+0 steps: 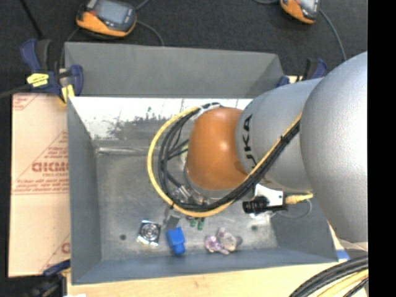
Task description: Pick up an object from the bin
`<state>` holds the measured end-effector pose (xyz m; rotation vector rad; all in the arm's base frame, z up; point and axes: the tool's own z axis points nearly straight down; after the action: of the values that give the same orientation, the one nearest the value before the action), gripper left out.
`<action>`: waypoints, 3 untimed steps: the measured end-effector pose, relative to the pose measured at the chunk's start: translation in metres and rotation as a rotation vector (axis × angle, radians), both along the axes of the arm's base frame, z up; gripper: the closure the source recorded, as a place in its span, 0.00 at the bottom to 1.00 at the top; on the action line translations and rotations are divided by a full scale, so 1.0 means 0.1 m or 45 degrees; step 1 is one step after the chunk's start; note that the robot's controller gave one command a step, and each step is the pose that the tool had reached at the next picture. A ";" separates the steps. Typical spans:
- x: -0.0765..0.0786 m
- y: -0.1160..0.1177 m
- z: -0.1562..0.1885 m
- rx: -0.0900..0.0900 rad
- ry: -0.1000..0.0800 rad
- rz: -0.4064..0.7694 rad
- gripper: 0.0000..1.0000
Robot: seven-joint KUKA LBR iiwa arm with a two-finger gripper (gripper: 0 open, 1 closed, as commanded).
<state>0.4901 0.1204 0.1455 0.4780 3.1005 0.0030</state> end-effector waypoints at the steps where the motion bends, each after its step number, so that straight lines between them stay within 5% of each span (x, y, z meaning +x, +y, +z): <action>1: 0.00 0.00 0.00 -0.001 0.001 0.000 0.00; 2: 0.10 0.56 -0.79 -0.001 0.011 -0.021 0.00; 3: 0.29 -0.02 -0.75 -0.005 0.005 0.152 0.00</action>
Offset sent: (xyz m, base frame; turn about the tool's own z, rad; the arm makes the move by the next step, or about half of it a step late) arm 0.0000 0.0000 0.0000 0.0000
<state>0.5193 0.1183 0.0702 0.2927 3.1269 -0.0041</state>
